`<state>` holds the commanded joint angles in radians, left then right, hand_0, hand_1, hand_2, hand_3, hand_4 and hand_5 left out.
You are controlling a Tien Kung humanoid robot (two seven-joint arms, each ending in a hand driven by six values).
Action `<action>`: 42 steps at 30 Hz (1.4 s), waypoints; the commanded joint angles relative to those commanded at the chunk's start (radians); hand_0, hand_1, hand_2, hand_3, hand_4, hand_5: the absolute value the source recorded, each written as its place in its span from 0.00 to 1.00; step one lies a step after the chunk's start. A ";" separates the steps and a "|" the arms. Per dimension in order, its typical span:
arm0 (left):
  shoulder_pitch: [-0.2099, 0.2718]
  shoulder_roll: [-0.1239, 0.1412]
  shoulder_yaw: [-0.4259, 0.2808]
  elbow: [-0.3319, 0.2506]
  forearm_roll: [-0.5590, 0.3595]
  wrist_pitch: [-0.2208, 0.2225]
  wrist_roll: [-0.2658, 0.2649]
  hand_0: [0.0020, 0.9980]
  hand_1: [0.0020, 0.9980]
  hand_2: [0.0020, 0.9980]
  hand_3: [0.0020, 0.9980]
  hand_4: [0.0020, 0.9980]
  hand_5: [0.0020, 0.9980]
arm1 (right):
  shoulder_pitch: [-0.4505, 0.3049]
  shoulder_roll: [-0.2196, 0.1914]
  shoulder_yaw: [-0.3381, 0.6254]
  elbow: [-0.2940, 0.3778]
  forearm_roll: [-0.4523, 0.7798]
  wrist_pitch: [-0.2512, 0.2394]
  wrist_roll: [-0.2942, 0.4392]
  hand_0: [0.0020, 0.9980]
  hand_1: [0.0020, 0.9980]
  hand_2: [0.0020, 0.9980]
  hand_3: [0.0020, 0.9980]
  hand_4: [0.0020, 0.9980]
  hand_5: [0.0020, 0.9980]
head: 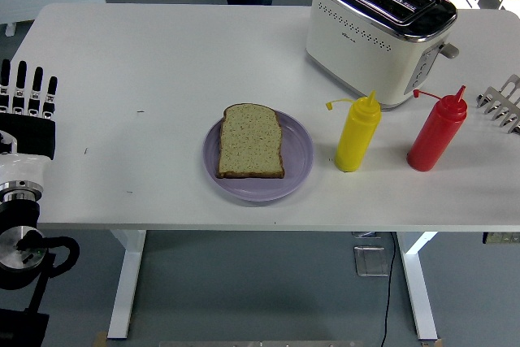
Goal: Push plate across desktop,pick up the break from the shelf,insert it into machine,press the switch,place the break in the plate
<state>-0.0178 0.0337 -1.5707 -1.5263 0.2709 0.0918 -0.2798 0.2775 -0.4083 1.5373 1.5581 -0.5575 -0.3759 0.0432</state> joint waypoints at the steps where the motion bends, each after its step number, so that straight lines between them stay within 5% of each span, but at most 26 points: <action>1: 0.000 0.000 0.000 0.000 0.000 0.000 0.000 0.87 0.88 0.88 0.78 0.53 1.00 | -0.005 0.002 0.003 -0.001 0.002 0.002 0.001 0.80 0.73 0.76 0.75 0.52 0.38; 19: -0.002 0.001 0.009 0.000 0.000 0.000 0.000 0.87 0.88 0.88 0.78 0.53 1.00 | -0.183 0.104 0.085 -0.022 0.039 0.059 0.022 0.80 0.74 0.76 0.75 0.50 0.41; 42: 0.003 0.004 0.019 0.000 0.000 -0.001 -0.001 0.87 0.88 0.88 0.78 0.53 1.00 | -0.237 0.152 0.145 -0.045 0.165 0.118 0.039 0.81 0.74 0.76 0.75 0.49 0.44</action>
<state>-0.0151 0.0376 -1.5516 -1.5259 0.2713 0.0910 -0.2806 0.0405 -0.2568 1.6820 1.5132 -0.3927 -0.2578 0.0822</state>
